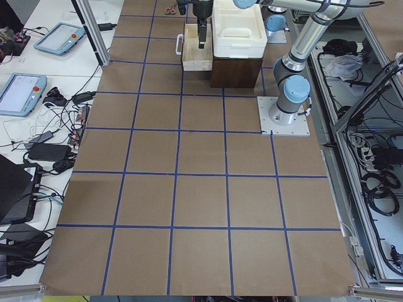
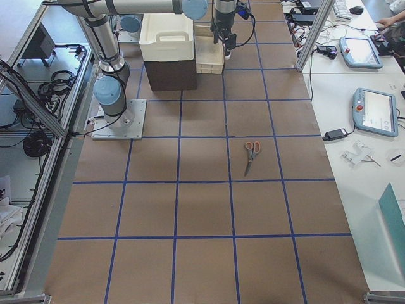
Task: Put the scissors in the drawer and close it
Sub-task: 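Move the right gripper toward the orange-handled scissors beyond the drawer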
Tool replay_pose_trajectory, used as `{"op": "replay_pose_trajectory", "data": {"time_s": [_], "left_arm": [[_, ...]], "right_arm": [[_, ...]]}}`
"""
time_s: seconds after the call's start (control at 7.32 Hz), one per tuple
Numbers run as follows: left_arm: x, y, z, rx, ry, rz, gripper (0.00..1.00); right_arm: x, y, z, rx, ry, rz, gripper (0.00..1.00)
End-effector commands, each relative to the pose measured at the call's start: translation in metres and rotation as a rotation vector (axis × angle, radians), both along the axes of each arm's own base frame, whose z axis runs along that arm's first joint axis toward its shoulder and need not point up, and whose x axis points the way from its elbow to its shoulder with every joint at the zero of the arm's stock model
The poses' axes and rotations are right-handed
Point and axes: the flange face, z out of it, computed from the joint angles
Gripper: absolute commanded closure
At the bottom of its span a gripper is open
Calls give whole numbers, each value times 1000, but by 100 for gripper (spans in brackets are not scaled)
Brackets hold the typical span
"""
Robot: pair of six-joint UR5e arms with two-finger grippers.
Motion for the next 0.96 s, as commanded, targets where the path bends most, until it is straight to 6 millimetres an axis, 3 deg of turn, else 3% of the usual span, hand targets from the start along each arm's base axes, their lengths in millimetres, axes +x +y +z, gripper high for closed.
{"op": "replay_pose_trajectory", "data": {"time_s": [0.0, 0.14, 0.27, 0.55, 0.82], "left_arm": [[0, 0, 0, 0, 0, 1, 0], [0, 0, 0, 0, 0, 1, 0], [0, 0, 0, 0, 0, 1, 0], [0, 0, 0, -1, 0, -1, 0], [0, 0, 0, -1, 0, 1, 0]], "right_arm": [[-10, -4, -2, 1, 10, 143, 0], [-43, -13, -5, 1, 9, 222, 0], [-84, -31, -23, 15, -6, 255, 0], [-142, -69, -58, -15, 24, 452, 0], [-196, -95, -98, -19, 34, 536, 0]]}}
